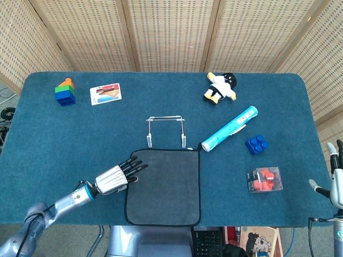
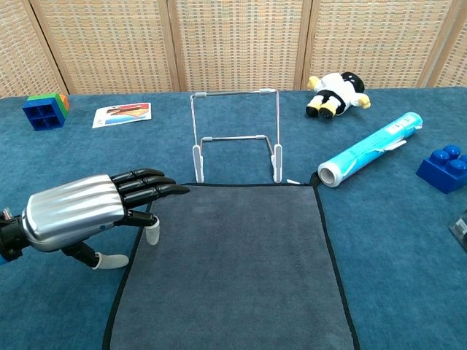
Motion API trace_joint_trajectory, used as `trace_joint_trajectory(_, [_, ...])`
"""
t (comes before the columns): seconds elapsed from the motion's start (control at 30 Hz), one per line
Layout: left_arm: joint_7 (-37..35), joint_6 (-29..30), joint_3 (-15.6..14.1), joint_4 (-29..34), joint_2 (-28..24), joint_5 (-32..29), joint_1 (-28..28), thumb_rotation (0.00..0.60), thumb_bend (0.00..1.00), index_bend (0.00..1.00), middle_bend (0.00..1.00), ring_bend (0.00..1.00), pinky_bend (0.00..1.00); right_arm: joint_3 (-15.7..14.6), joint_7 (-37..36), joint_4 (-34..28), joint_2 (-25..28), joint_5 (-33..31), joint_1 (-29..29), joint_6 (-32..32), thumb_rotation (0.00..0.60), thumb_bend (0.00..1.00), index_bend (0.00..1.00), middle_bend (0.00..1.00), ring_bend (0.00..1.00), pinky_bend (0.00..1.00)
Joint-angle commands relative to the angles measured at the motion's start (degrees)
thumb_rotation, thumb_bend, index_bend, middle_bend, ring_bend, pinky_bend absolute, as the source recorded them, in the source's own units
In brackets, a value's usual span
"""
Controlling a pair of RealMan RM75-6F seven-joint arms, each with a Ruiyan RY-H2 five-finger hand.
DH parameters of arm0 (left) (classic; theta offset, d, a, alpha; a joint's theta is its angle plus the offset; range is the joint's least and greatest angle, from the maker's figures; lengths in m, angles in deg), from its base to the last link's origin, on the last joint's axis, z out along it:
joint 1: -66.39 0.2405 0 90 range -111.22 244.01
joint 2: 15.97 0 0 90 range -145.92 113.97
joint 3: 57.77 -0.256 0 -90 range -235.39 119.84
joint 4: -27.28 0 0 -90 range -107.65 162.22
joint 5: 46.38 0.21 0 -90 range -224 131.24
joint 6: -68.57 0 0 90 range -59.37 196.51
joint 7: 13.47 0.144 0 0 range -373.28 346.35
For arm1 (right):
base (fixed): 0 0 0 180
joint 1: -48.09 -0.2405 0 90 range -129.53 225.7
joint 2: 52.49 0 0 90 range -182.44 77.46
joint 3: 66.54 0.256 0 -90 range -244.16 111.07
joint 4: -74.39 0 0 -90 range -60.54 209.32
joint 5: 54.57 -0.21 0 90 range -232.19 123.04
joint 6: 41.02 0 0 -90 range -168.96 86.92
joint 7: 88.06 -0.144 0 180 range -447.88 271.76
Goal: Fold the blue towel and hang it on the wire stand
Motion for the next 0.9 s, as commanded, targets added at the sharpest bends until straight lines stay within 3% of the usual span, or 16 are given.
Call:
trace_joint_trajectory(0.03, [0.2, -0.2, -0.3, -0.1, 0.4, -0.1, 0.0, 0.600, 0.27, 0.45, 0.00, 0.00, 0.04, 0.0, -0.1, 0.0, 0.1, 0.0, 0.0, 0.0, 0.600, 0.00, 0.00, 0.00, 0.00, 0.00])
trace_joint_trajectory(0.27, [0.6, -0.5, -0.9, -0.5, 1.3, -0.7, -0.1, 0.600, 0.28, 0.45, 0.00, 0.00, 0.04, 0.1, -0.9, -0.1, 0.4, 0.0, 0.1, 0.0, 0.600, 0.00, 0.00, 0.00, 0.00, 0.00])
trace_joint_trajectory(0.63, [0.5, -0.5, -1.2, -0.6, 1.7, -1.7, -0.4, 0.600, 0.43, 0.47, 0.00, 0.00, 0.04, 0.0, -1.5, -0.1, 0.6, 0.1, 0.2, 0.1, 0.600, 0.00, 0.00, 0.00, 0.00, 0.00])
trace_joint_trajectory(0.9, [0.3, -0.2, -1.3, -0.3, 1.7, -2.2, -0.6, 0.600, 0.44, 0.49, 0.00, 0.00, 0.04, 0.0, -1.8, -0.3, 0.8, 0.3, 0.3, 0.3, 0.600, 0.00, 0.00, 0.00, 0.00, 0.00])
